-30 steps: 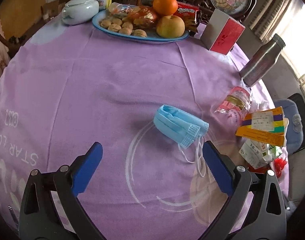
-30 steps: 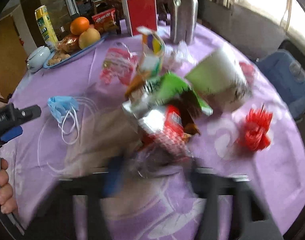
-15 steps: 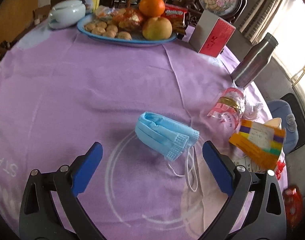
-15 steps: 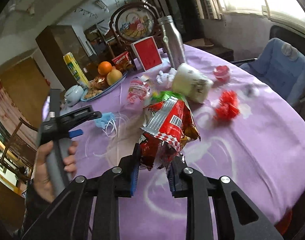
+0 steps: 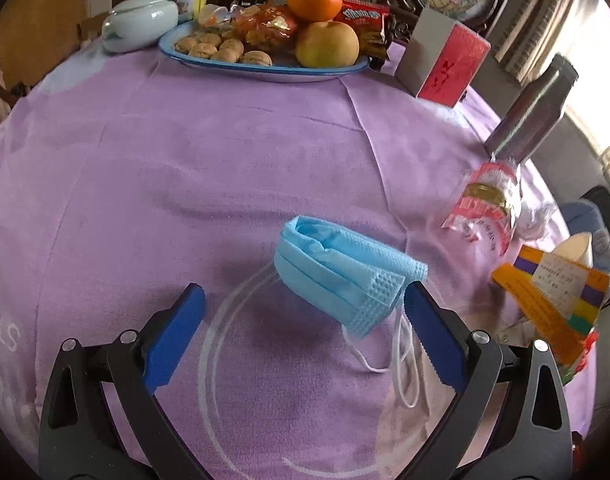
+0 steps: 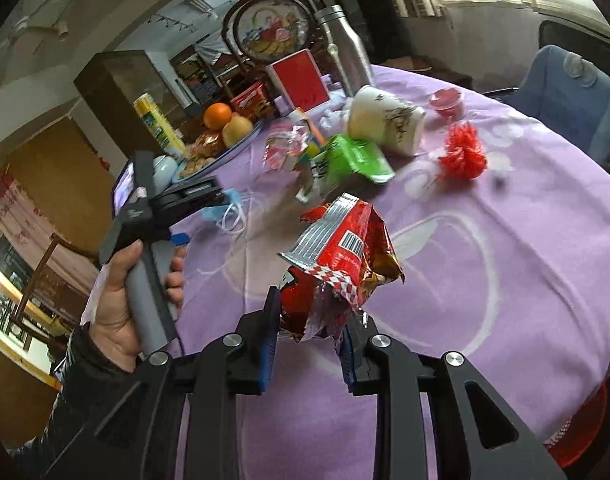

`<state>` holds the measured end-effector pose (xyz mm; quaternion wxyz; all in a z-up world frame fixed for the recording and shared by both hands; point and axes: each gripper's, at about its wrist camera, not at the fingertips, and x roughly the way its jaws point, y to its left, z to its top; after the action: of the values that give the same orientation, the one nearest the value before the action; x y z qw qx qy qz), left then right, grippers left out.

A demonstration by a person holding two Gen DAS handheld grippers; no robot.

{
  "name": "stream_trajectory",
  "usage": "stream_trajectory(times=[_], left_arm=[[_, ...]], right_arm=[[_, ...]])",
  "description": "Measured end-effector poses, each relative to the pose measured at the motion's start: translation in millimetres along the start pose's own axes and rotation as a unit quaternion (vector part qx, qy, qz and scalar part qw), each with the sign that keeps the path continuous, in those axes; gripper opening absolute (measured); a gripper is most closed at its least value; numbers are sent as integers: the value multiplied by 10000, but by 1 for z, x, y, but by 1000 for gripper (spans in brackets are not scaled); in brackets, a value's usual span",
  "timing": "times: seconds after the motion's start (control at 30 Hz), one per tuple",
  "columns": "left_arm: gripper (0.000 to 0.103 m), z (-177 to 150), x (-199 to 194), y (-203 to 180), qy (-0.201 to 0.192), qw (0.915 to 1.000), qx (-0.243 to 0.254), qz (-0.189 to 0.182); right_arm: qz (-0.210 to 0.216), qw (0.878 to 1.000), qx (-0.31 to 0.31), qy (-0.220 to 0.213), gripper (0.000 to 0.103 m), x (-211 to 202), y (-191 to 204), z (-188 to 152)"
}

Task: Collect trash
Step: 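Grasp the blue face mask with the left tool, then carry the chip bag and mask with both tools to the red basket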

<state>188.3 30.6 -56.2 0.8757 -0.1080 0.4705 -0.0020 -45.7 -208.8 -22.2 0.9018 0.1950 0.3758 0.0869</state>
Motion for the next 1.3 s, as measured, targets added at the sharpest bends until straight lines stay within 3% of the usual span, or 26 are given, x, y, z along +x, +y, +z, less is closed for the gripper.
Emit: stream_trajectory(times=[0.2,0.23,0.27,0.33,0.47,0.63,0.77,0.93,1.03,1.3], left_arm=[[96,-5,0,-7,-19,9996,248,152],[89,-5,-1,-6,-59,9996,247,105],[66,-4,-3,-7,-114,9996,268,54],[33,-5,-4,-12,-74,9986,483,-180],[10,-6,-5,-14,18,9979,559,-313],[7,-1,-26,-9,-159,9963,342,-774],[7,0,-41,-13,-176,9878,322,-1513],[7,-12,-61,-40,-181,9717,725,-2243],[7,-25,-72,-60,-160,9645,1005,-2436],[7,-69,-99,-108,-313,9479,1932,-2512]], right_arm=[[-48,10000,-43,-65,28,-5,5,-3],[-45,10000,-29,-71,28,-6,4,-3],[-47,10000,-22,-77,28,-7,4,-3],[-66,9999,-14,-99,28,-9,3,-4],[-152,9997,46,-173,28,-14,-3,-5],[-196,9995,128,-212,28,-20,-12,-9],[-237,9991,150,-326,28,-28,-16,-10],[-388,9975,11,-582,28,-44,-19,-11],[-410,9970,6,-651,28,-52,-25,-12],[-524,9963,175,-652,28,-64,-47,-22]])
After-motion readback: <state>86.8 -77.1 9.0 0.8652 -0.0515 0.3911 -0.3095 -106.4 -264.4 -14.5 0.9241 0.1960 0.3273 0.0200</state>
